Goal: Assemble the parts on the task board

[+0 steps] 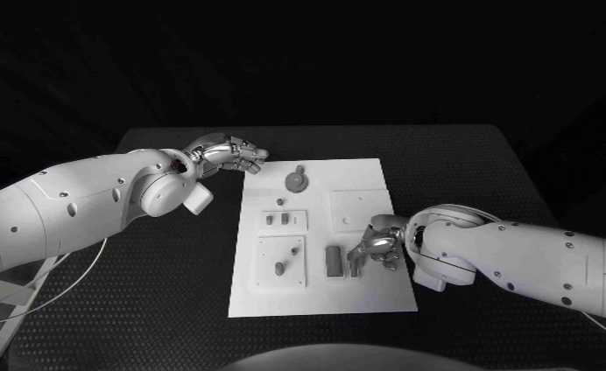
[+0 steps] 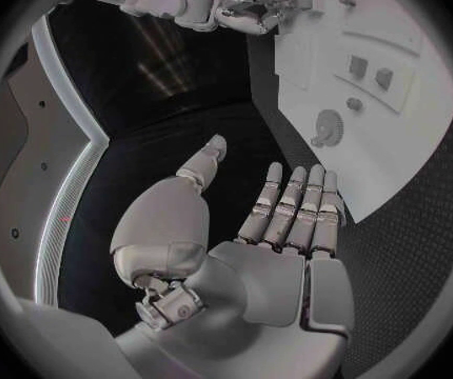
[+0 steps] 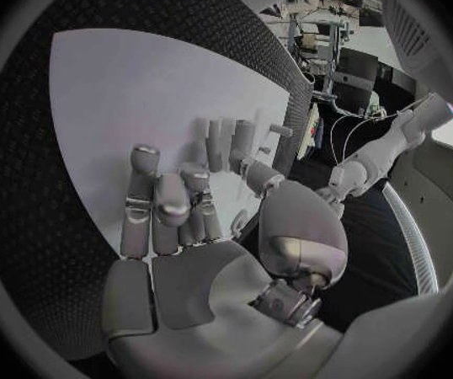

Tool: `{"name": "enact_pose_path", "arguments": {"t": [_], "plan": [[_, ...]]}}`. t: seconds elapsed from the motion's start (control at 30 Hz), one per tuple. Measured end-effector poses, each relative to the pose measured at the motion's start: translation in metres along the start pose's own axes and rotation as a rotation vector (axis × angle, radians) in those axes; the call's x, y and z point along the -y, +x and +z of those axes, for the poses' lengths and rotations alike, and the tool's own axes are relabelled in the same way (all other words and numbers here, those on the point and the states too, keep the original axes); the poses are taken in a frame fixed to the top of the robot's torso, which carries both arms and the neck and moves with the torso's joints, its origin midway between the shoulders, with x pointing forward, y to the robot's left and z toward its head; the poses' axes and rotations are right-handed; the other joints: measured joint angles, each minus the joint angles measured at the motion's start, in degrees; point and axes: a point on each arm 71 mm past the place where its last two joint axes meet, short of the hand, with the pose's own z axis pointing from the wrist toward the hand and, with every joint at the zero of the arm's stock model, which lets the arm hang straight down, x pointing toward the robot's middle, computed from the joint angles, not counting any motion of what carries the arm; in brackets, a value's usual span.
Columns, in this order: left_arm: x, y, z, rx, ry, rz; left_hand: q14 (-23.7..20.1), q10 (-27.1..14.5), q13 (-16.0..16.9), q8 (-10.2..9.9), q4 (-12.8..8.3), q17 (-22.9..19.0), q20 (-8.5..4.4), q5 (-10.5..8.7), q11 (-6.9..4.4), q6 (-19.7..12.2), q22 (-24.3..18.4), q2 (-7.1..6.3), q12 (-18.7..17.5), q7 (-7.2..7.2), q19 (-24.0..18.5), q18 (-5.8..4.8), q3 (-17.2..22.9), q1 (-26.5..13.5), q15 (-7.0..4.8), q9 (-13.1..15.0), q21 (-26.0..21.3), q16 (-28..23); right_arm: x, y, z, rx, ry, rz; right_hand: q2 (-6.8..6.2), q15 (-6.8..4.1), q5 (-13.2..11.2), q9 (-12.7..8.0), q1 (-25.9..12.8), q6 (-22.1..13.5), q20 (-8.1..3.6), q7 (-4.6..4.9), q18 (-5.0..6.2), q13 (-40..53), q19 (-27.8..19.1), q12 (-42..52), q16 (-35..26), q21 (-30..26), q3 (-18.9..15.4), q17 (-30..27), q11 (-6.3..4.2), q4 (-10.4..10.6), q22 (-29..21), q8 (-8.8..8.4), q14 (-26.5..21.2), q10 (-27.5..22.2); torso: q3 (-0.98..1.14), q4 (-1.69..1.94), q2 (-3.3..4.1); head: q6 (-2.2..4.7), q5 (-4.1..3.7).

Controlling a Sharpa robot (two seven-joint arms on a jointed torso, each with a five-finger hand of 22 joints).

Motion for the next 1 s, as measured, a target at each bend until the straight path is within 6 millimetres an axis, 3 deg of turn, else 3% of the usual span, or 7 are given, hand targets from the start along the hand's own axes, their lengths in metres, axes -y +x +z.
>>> {"name": "enact_pose_path", "arguments": {"t": [0.07,0.17,0.3,0.73,1.0], "plan": [[0.0000,0.0001,0.0000,0.000,0.000,0.000,0.0,0.0,0.0,0.0,0.0,0.0,0.00,0.00,0.00,0.0,0.0,0.00,0.0,0.00,0.0,0.00,0.0,0.0,0.00,0.0,0.0,0.0,0.0008,-0.0013,0.0004,0.007,-0.001,0.002,1.54,0.00,0.0,0.0,0.4,-0.1,0.00,0.08,0.00,0.0,0.0,0.0,0.0,0.0,0.0,0.0,0.00,-0.9,0.0,-0.07,0.0,0.0,0.00,0.00,0.00,0.06,-0.01],[0.0000,0.0001,0.0000,0.000,0.000,0.000,0.0,0.0,0.0,0.0,0.0,0.0,0.00,0.00,0.00,0.0,0.0,0.00,0.0,0.00,0.0,0.00,0.0,0.0,0.00,0.0,0.0,0.0,0.0020,-0.0032,0.0011,0.016,-0.002,0.005,4.88,0.00,0.0,0.2,1.4,-0.2,0.00,0.16,0.01,0.0,0.0,0.0,0.0,0.0,0.0,0.1,0.01,-2.6,0.0,0.19,0.0,0.0,0.00,0.00,0.00,0.09,-0.04],[0.0000,0.0000,0.0000,0.000,-0.001,0.000,0.0,0.0,0.0,0.0,0.0,0.0,0.00,0.00,0.00,0.0,0.0,0.00,0.0,0.00,0.0,0.00,0.0,0.0,0.00,0.0,0.0,0.0,0.0020,-0.0046,0.0020,0.024,-0.008,0.008,7.68,0.00,0.0,0.2,1.3,-0.2,0.01,0.17,0.00,0.0,0.0,0.0,0.0,0.0,-0.3,0.1,0.01,-4.1,0.0,0.20,0.0,0.0,0.01,0.01,0.00,0.10,-0.04],[-0.0002,0.0000,0.0000,-0.001,-0.002,0.000,0.0,0.0,0.0,0.0,0.0,0.0,0.00,0.00,0.00,0.0,0.0,0.00,0.0,0.00,0.0,0.00,0.0,0.0,0.00,0.0,0.0,0.0,0.0006,-0.0067,0.0053,0.027,-0.023,0.005,10.93,-0.42,-0.2,0.7,0.6,0.0,0.02,0.43,0.00,0.0,0.0,0.0,0.0,0.2,-0.2,0.2,-0.06,-6.7,0.0,1.41,0.0,0.4,0.01,0.03,0.01,0.13,-0.04],[-0.0003,0.0001,0.0000,-0.002,-0.004,0.000,0.0,0.0,0.0,0.0,0.0,0.0,0.00,0.00,0.00,0.0,0.0,0.00,0.0,0.00,0.0,0.00,0.0,0.0,0.00,0.0,0.0,0.0,-0.0007,-0.0081,0.0064,0.023,-0.025,-0.005,11.47,-0.54,0.0,0.7,0.5,0.4,0.11,0.81,0.00,-0.1,0.1,0.0,0.0,0.2,0.9,0.2,-0.12,-8.8,0.0,1.87,-0.1,0.6,0.01,0.05,0.03,0.00,0.03]]}}
